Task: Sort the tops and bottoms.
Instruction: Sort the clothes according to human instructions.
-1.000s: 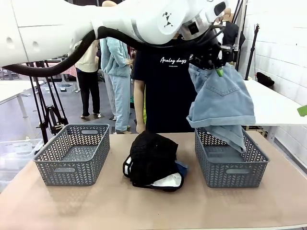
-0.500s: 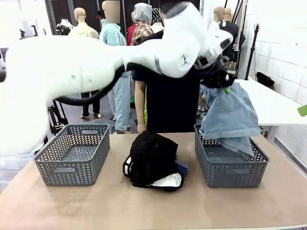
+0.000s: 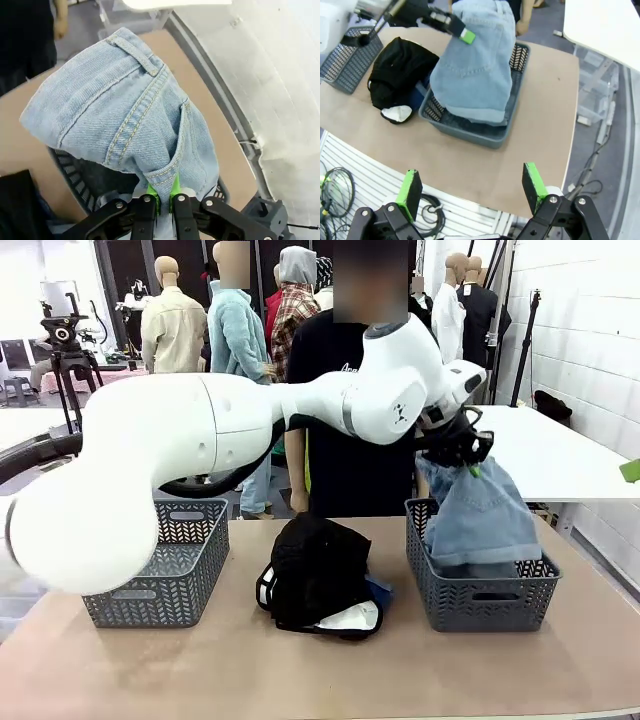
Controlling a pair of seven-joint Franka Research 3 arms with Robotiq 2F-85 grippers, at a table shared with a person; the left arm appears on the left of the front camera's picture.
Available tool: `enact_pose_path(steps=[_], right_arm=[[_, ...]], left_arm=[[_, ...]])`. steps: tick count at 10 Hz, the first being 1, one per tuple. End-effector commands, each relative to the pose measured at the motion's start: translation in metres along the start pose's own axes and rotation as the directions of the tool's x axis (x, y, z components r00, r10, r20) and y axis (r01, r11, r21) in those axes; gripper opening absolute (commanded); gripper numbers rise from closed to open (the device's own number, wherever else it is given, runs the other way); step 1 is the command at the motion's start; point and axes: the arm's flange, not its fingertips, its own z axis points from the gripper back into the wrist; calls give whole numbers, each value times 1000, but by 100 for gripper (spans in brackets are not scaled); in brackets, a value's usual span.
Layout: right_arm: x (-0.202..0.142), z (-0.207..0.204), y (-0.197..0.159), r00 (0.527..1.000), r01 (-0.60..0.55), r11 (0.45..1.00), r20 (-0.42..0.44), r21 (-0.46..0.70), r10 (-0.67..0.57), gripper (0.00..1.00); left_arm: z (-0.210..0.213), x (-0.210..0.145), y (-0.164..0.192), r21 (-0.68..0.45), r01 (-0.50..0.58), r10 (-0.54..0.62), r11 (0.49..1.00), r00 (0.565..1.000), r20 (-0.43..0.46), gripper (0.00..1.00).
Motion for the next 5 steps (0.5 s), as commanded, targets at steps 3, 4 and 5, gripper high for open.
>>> enact_pose_path(steps=[3, 4, 5], right_arm=[[0, -1, 1, 1000, -4, 1000, -1, 6, 4, 100], [0, -1, 1, 1000, -4, 1000, -1, 6, 4, 100], [0, -1, 1, 1000, -4, 1000, -1, 6, 4, 100]], left_arm=[[-31, -21, 20, 5, -70, 70, 998, 992, -102, 0], [-40, -26, 25, -3, -100, 98, 995, 984, -149, 0], [-48, -31, 29, 18, -108, 110, 994, 978, -176, 0]])
